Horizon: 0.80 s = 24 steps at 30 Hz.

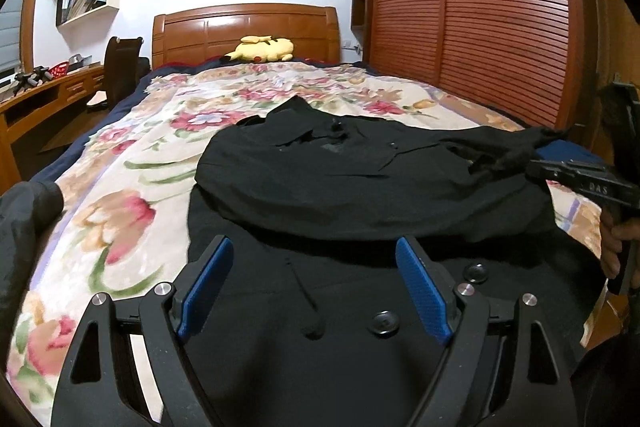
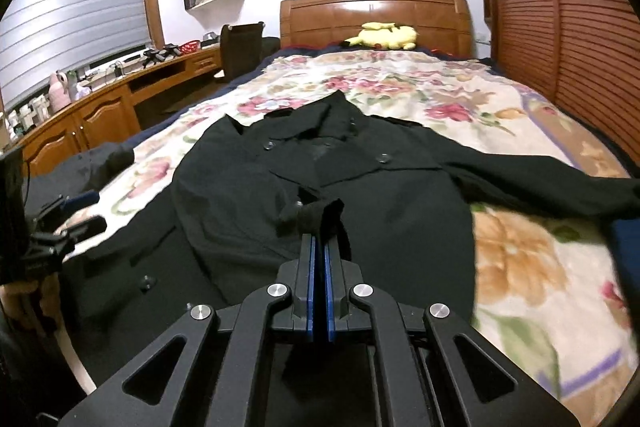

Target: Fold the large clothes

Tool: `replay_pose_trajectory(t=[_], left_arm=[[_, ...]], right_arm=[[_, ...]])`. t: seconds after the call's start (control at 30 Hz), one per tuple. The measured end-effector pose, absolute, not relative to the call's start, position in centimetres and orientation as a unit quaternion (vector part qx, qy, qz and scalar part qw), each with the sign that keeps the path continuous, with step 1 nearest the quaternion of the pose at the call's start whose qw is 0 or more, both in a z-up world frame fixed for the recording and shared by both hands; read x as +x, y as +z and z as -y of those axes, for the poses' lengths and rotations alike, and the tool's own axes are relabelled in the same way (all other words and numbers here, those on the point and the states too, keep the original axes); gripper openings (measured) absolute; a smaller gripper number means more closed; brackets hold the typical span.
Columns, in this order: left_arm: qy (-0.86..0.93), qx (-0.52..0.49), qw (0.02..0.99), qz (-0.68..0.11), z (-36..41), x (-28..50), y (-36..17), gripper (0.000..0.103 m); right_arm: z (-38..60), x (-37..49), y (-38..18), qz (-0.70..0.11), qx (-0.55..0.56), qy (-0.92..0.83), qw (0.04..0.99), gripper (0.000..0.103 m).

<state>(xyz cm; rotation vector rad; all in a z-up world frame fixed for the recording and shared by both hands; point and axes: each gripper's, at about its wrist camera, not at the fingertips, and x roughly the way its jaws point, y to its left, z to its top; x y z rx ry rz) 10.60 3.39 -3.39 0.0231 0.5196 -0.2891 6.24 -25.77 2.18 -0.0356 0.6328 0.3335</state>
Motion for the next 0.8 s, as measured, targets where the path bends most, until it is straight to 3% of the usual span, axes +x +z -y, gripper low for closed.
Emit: replay_pose_trajectory(t=[0.57, 0.7, 0.8], left_arm=[[-0.165, 0.022, 0.953, -0.252, 0.3, 10.9, -3.0, 0.084], [-0.166, 0.025, 0.953, -0.253, 0.8, 11.0, -3.1, 0.084], [-0.167, 0.026, 0.952, -0.254, 1.1, 11.1, -3.1, 0.084]], right_arm=[[25.7, 1.0, 4.5, -0.307, -0.066, 0.138, 0.939, 0.005], [26.2, 1.0, 4.6, -0.295, -0.059, 0.139, 0.943, 0.038], [25.8, 1.4, 3.7, -0.297, -0.056, 0.156, 0.941, 0.039]])
